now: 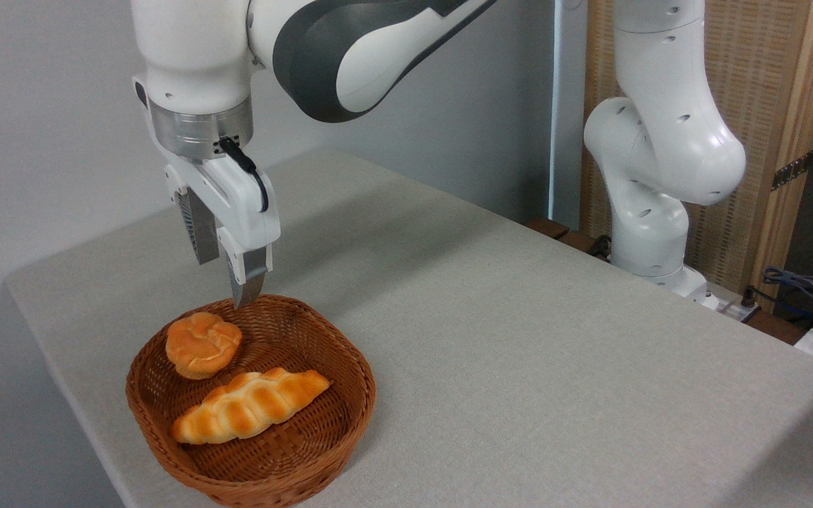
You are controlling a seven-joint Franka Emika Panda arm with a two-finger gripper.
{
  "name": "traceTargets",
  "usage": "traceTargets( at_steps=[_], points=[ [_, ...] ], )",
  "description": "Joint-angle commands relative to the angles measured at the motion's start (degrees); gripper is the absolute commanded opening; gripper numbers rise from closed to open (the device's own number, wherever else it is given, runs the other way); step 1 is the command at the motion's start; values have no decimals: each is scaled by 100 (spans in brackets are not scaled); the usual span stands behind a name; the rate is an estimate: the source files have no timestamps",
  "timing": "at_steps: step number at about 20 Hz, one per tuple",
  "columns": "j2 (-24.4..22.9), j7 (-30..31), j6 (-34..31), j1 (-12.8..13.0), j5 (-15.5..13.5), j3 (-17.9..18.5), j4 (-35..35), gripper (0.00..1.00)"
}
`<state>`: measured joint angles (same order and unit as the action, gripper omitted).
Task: Put bread into the basket
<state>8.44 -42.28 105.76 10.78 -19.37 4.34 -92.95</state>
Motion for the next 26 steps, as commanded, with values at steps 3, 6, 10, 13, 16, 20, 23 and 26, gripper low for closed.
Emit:
traceTargets(
  at_steps=[3,6,10,13,16,20,23,26],
  points=[
    [-88,325,-300,12,12,49,31,100],
    [-237,369,-512,3,398,32,84,100],
    [-466,737,-854,-102,1144,-152,84,100],
    [-519,774,-1004,-111,1673,-320,66,100],
    [-659,765,-1005,-111,1797,-338,5,100],
    [-1001,686,-987,-295,1840,-294,-232,100],
    [-1195,502,-987,-409,1876,-337,-460,100],
    [-1204,501,-996,-471,1876,-364,-470,100]
  ],
)
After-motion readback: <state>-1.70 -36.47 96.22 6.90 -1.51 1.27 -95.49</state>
